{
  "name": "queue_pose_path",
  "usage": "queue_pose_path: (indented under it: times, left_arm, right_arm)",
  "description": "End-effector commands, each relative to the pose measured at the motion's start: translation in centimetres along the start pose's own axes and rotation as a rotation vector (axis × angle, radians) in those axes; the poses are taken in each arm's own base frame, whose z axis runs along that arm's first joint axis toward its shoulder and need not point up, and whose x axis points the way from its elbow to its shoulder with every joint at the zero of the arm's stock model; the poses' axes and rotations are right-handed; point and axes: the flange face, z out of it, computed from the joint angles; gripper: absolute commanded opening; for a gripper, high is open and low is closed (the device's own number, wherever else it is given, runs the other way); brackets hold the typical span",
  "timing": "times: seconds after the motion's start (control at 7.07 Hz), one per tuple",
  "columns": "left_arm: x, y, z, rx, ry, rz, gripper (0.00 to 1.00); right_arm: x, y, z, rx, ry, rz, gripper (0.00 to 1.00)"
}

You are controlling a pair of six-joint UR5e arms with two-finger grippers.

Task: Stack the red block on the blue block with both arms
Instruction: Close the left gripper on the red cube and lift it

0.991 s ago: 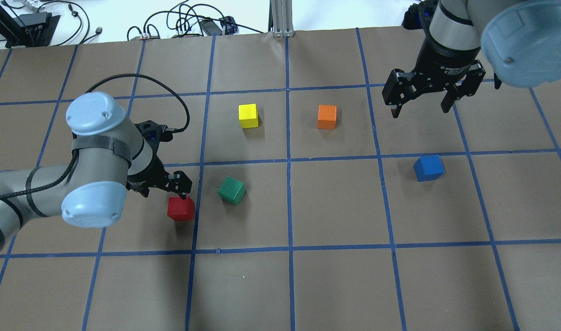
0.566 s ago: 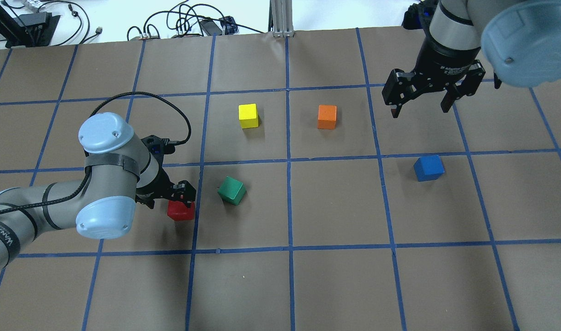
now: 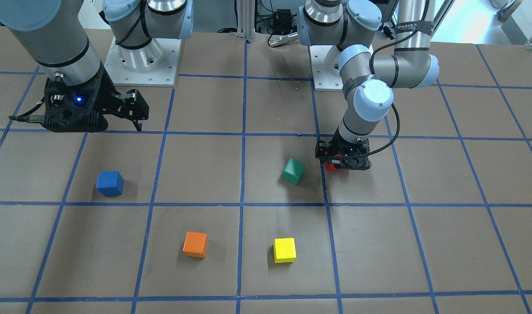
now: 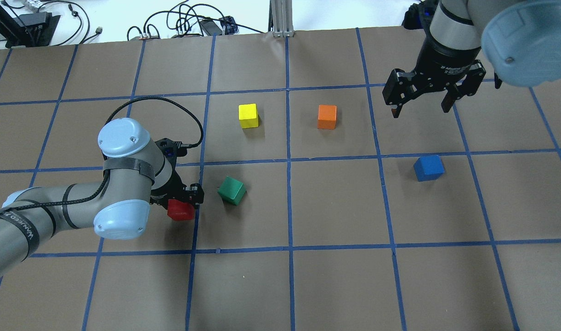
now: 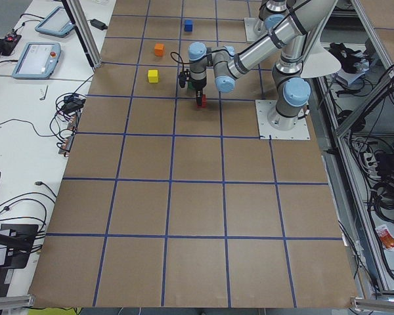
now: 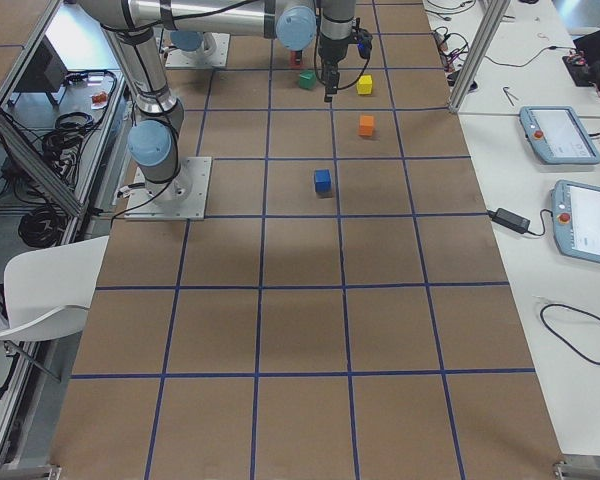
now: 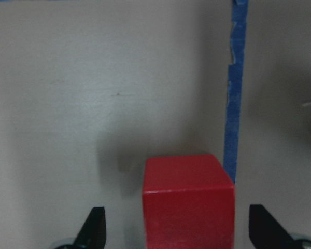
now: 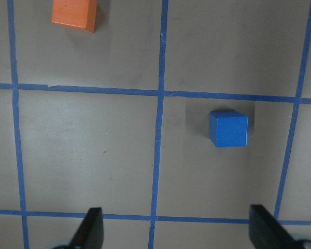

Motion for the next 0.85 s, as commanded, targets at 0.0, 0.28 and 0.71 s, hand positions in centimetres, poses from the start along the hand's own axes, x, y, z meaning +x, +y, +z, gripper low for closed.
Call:
queue_pose_path:
  times: [0.0, 0.28, 0.71]
  left_arm:
    - [0.2, -0.4, -2.0, 0.049, -0.015, 0.011, 0.0]
    - [0.9, -1.2, -5.7, 0.077, 0.0, -0.009, 0.0]
    - [10.4, -2.6, -11.1, 0.104, 0.011, 0.014, 0.0]
  right_arm:
    - [0.0, 0.0, 0.0, 0.002, 0.0, 0.002, 1.0]
    - [0.1, -0.1, 0.0, 0.002, 0.0, 0.003, 1.0]
    - [0.3, -0.1, 0.3, -0.009, 0.021, 0.003, 1.0]
